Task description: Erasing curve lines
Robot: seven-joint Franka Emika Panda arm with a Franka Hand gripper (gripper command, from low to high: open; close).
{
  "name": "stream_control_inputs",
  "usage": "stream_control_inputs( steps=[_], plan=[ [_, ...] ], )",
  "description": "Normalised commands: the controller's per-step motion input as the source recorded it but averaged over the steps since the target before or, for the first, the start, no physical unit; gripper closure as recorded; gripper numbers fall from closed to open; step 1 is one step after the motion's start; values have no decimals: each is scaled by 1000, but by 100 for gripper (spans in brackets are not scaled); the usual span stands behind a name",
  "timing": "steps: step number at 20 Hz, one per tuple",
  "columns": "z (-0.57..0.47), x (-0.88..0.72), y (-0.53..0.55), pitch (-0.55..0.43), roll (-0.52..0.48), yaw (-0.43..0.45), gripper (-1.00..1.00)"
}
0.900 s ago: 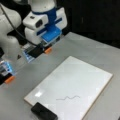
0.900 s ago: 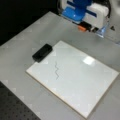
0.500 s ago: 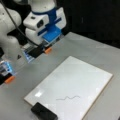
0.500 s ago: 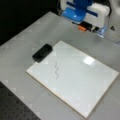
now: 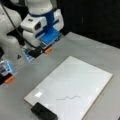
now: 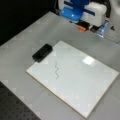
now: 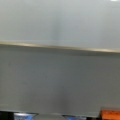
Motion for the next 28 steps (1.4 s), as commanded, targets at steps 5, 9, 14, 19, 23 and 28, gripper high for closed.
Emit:
stream_control_inputs(
  steps=[5, 9, 14, 19, 23, 28],
  plan=[
    [17, 296, -423, 85, -3, 100, -100],
    [49, 289, -247, 103, -47, 120, -100],
    [71, 336, -154, 122, -84, 191, -100],
    [53, 438, -301, 169, -113, 173, -100],
    [73, 355, -438, 189, -112, 58, -100],
    [53, 308, -462, 155, -51, 95, -100]
  ],
)
